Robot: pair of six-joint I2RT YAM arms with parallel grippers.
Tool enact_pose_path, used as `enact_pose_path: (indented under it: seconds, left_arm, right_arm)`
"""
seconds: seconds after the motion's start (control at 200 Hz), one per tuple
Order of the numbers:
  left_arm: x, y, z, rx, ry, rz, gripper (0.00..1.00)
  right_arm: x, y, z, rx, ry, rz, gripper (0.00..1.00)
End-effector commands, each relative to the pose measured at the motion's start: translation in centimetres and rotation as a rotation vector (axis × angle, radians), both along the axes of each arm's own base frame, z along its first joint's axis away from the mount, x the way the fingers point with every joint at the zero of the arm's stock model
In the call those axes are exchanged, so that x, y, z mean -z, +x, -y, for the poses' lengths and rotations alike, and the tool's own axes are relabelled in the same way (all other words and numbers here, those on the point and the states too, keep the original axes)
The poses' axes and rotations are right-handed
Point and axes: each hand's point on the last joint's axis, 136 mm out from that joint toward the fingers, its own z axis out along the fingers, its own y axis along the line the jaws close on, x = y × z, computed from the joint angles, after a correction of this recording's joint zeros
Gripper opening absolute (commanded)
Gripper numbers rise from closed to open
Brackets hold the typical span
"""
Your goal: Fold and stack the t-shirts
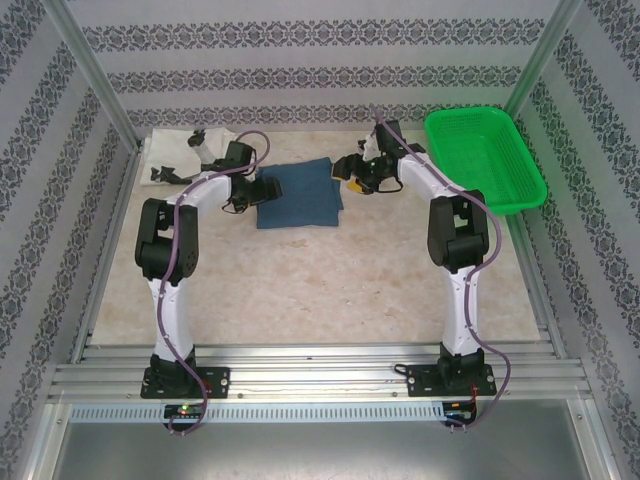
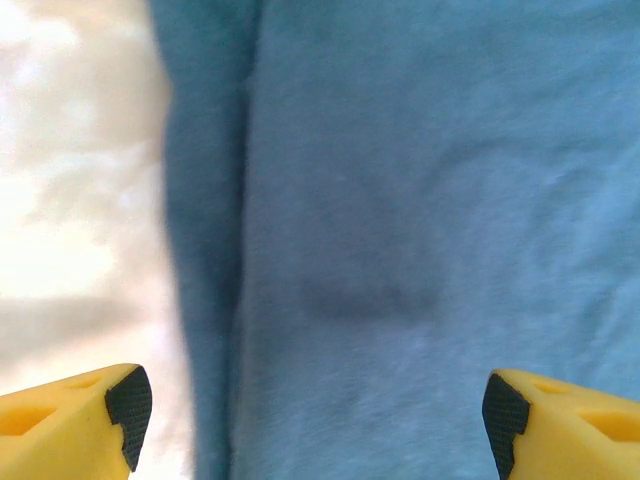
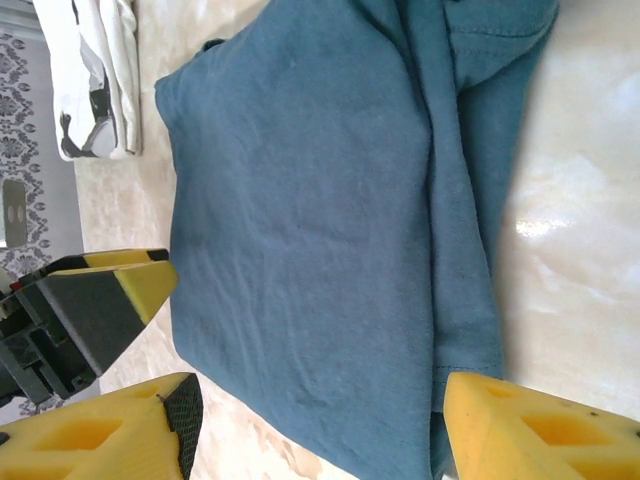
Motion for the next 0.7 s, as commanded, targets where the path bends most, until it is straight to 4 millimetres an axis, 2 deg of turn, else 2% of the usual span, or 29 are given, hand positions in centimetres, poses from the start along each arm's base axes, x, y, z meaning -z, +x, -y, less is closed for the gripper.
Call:
enact_pose_path:
  seconds: [0.0,0.105,0.315,0.47,0.52,0.694]
  left_arm:
    - [0.2,-1.1,-2.5,-0.022,0.158,-0.051,0.87]
    - [0.7,-0.7,-2.0,-0.009,0.173,-0.063,0.88]
    - [1.9,1.5,2.2,0.041,0.106,-0.036,0.87]
    - [3.6,1.9,2.3,0.041,0.138,-0.088,0.82]
    - [3.9,1.9,2.3,0.041,0.143,-0.092,0.76]
    - [5.2,1.4,1.5,0.041,0.192,-0.122,0.36]
  right_arm:
    - [1.7,-0.3,-0.6,-0.024,-0.020,-0.010,0.66]
    - [2.3,0.0,-0.7,-0.025,-0.018,-0.022,0.65]
    - [3.5,0.2,-1.3,-0.030,-0.010,-0.039,0.65]
    - [3.4,0.0,-1.5,-0.037,-0.005,-0.035,0.65]
    - [3.4,0.0,-1.3,-0.035,-0.003,-0.036,0.65]
    - [3.5,-0.1,-1.4,-0.031,0.015,-0.037,0.64]
